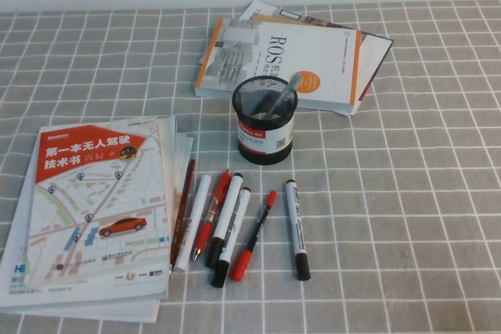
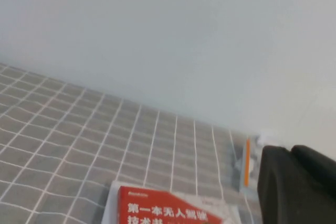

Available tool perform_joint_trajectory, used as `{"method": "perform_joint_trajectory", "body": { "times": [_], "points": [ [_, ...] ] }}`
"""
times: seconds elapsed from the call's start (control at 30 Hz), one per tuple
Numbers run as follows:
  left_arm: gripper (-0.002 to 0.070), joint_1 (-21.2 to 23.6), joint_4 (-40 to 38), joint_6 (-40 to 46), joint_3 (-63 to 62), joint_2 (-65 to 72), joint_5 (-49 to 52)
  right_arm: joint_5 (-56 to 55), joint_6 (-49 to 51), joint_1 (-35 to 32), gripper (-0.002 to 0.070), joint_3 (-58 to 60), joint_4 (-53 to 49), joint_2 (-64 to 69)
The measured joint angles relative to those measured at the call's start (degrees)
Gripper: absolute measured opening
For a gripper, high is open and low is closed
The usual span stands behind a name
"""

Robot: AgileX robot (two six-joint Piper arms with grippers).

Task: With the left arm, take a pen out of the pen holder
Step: 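Take a marker out of the pen holder and lay it on the table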

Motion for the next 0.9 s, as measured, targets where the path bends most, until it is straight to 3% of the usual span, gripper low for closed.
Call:
{"method": "perform_joint_trajectory", "body": {
  "times": [0.1, 0.2, 0.33, 0.43, 0.57, 0.73, 0.83, 0.9],
  "points": [
    [-0.0003, -0.2, -5.3, 9.4, -7.4, 8.4, 4.9, 0.0, 0.0, 0.0, -0.0013, 0.0, 0.0, 0.0],
    [-0.0003, -2.3, -16.3, 23.8, -12.6, 17.0, 7.6, 0.0, 0.0, 0.0, -0.0013, 0.0, 0.0, 0.0],
    [-0.0003, -8.7, -31.9, 48.9, -17.7, 29.7, 10.7, 0.0, 0.0, 0.0, -0.0013, 0.0, 0.0, 0.0],
    [-0.0003, -14.7, -37.1, 59.9, -21.8, 38.8, 11.1, 0.0, 0.0, 0.0, -0.0013, 0.0, 0.0, 0.0],
    [-0.0003, -21.1, -38.2, 64.4, -28.2, 51.6, 10.9, 0.0, 0.0, 0.0, -0.0013, 0.0, 0.0, 0.0],
    [-0.0001, -23.6, -38.4, 64.9, -39.1, 66.7, 14.3, 0.0, 0.0, 0.0, -0.0013, 0.0, 0.0, 0.0],
    [0.0046, -23.9, -38.1, 64.9, -46.1, 74.4, 17.5, 0.0, 0.0, 0.0, -0.0013, 0.0, 0.0, 0.0],
    [0.0113, -23.9, -37.5, 64.9, -50.4, 78.7, 19.7, 0.0, 0.0, 0.0, -0.0013, 0.0, 0.0, 0.0]
  ]
}}
